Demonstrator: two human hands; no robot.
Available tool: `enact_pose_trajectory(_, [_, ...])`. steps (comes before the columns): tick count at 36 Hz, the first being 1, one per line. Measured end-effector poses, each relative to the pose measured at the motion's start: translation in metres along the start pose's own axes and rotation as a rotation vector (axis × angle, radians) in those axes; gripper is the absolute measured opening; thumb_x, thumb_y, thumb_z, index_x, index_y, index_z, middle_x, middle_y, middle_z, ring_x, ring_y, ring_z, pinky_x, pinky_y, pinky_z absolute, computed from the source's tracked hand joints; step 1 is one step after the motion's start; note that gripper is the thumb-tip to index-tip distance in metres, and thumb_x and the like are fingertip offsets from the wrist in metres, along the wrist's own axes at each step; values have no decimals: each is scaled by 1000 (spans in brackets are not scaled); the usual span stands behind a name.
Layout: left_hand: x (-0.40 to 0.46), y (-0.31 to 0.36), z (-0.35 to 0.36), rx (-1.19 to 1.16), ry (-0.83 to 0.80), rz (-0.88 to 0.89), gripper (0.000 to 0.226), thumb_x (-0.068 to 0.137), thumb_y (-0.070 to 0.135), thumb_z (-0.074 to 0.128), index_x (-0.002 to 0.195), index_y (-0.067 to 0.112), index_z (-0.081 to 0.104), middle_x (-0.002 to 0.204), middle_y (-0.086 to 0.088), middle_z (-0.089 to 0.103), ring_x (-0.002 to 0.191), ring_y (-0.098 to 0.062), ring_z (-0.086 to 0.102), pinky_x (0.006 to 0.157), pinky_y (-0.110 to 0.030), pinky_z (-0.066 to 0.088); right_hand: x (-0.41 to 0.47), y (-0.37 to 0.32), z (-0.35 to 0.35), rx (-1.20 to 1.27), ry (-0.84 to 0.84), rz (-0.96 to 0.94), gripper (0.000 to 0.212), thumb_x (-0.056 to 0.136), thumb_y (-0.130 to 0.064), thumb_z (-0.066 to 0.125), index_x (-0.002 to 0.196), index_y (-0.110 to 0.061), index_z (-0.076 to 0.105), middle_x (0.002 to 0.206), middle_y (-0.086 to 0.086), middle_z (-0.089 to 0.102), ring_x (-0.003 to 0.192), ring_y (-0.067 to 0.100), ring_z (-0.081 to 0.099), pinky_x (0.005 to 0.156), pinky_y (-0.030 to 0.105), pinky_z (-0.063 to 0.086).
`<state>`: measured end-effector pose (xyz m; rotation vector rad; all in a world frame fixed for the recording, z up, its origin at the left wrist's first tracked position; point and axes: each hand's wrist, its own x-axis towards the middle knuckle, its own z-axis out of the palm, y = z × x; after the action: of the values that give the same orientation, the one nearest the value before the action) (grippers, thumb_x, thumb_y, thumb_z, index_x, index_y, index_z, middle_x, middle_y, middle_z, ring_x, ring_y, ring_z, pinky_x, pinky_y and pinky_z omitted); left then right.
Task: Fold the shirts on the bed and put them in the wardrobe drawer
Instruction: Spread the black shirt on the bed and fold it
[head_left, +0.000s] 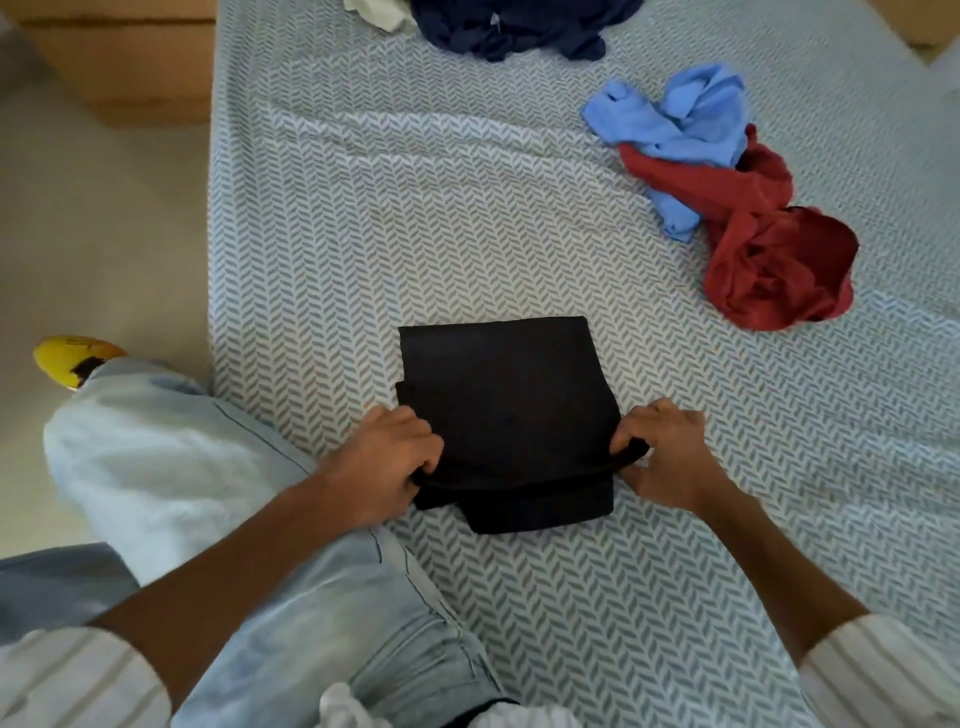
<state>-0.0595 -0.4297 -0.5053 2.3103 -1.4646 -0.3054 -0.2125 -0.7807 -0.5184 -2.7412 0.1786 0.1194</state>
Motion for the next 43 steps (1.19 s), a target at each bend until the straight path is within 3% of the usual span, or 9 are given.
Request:
enact_pose_trajectory(7, [-4,-6,8,-127,-257,-190,30,66,34,71,95,27,73,98,10,62,92,-10,56,84,-29,45,-2,2,-2,-58,-128,16,22,63,-42,65,83,-46,60,84,-28,57,89,8,50,78,38,29])
enact_pose_trajectory(10, [4,-1,-2,-298,-126,-421,17,78,28,78,94,22,74,95,8,64,90,-8,59,85,-28,50,3,0,-10,183,-139,115,17,72,-55,71,83,-43,69,90,-23,66,94,4,57,86,39,39])
enact_pose_trajectory(13, [20,-6,-5,-376,55,-753,16,83,34,77,92,23,70,92,8,65,88,-8,61,78,-23,48,23,-12,-12,416,21,312,7,84,-33,78,86,-27,74,95,-9,70,92,6,64,89,30,51])
enact_pose_trajectory(15, [31,-12,-8,-437,146,-969,24,84,39,76,99,22,67,94,6,67,92,-12,63,78,-25,47,45,-16,-12,416,78,464,18,84,-32,79,97,-20,72,103,-5,67,94,9,64,86,24,50])
enact_pose_trajectory(19, [52,-20,-16,-522,212,-1219,37,84,42,75,101,10,70,95,-4,72,91,-21,68,75,-29,53,94,-22,-17,497,-47,683,50,79,-42,81,118,-16,63,112,0,66,106,21,63,99,41,50])
enact_pose_trajectory(25, [79,-13,-12,-704,248,-1301,28,78,31,84,78,7,69,76,-5,71,67,-17,68,54,-26,54,122,-34,-25,618,-202,724,35,75,-31,87,96,-8,70,94,6,73,84,18,69,66,30,53])
enact_pose_trajectory(30, [86,-14,-5,-798,311,-1288,10,82,22,80,85,20,70,87,0,73,81,-17,70,75,-34,61,123,-32,-27,748,-249,752,31,77,-18,84,103,-7,72,97,5,75,86,17,71,58,22,49])
enact_pose_trajectory(36, [87,-12,0,-926,354,-1278,13,80,21,82,89,22,73,88,3,75,83,-15,72,79,-37,62,123,-17,-29,948,-294,760,36,79,-11,80,113,-14,72,103,-1,78,103,20,71,93,40,57])
enact_pose_trajectory(43, [92,-10,-4,-1514,232,-1280,40,76,0,81,114,2,68,99,-12,77,92,-26,75,76,-39,61,118,-23,-33,950,-508,692,50,73,-12,87,120,-14,70,111,-1,76,108,19,70,94,36,55])
